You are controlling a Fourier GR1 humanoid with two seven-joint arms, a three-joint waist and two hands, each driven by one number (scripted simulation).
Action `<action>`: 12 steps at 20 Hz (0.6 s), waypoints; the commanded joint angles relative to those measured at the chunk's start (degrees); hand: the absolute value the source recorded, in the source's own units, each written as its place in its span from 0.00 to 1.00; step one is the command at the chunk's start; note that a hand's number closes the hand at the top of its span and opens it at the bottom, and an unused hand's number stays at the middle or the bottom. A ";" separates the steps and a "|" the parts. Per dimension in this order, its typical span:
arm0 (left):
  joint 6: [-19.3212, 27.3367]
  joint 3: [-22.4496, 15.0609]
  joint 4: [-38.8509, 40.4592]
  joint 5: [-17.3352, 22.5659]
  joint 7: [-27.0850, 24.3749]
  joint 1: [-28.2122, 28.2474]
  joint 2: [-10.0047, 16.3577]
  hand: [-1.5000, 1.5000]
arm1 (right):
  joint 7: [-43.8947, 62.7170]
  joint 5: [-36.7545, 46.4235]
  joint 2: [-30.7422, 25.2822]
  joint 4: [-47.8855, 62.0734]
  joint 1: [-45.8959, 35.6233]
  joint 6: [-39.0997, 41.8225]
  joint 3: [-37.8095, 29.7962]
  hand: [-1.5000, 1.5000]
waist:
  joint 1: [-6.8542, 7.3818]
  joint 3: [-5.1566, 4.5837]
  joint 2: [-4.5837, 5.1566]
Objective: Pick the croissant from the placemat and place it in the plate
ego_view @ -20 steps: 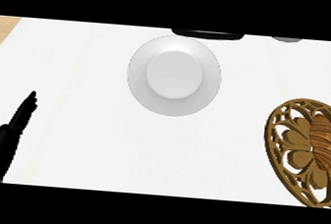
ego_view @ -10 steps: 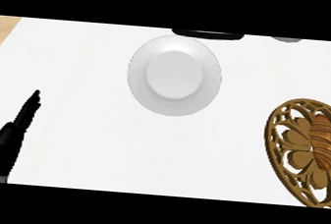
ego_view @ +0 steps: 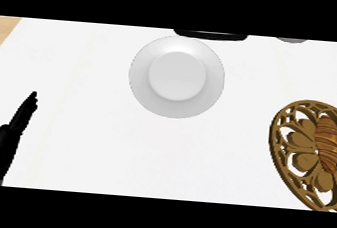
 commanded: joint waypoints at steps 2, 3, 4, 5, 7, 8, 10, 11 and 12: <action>-0.71 1.19 -3.81 -1.52 2.96 1.11 -1.57 0.50 | -2.02 0.48 -1.27 4.22 -0.74 7.42 -2.69 0.00 | -0.15 0.01 -0.04; -0.64 1.43 -3.48 -2.32 -0.14 2.93 -1.85 0.50 | -3.47 4.13 2.84 3.70 0.95 3.65 -0.03 0.00 | -0.11 0.00 -0.04; -1.62 1.99 3.06 -2.48 -1.73 -1.62 -2.66 0.50 | 1.31 4.97 5.35 1.22 -1.84 0.76 1.56 0.00 | -0.25 -0.02 0.00; -3.08 4.40 2.30 -1.29 0.72 -3.66 -1.45 0.50 | -1.98 4.03 2.13 6.95 -4.08 5.66 -1.60 0.00 | -0.18 0.00 0.02; 0.28 1.21 -0.83 -5.14 1.41 -0.40 -4.49 0.50 | -6.18 7.15 4.22 8.38 -0.53 3.79 -0.97 0.00 | -0.17 0.01 0.01; -2.59 4.64 2.96 -3.21 -1.75 -1.36 -2.08 0.50 | -1.39 8.89 7.02 6.38 -4.73 1.16 1.97 0.00 | -0.03 -0.01 0.03; -2.44 4.50 0.13 -5.50 0.35 -1.00 -4.35 0.50 | -2.12 7.90 6.52 5.00 -2.56 4.07 -1.96 0.00 | -0.25 -0.01 -0.04; -4.51 5.08 -0.06 -4.50 0.42 -0.23 -4.22 0.50 | -1.67 8.95 7.38 4.41 -2.38 3.28 -1.90 0.00 | -0.24 -0.01 -0.05; -3.14 2.71 -3.25 -4.93 1.71 1.17 -5.48 0.50 | -5.73 10.65 7.98 13.79 -6.52 2.74 -0.58 0.00 | 0.14 0.02 0.02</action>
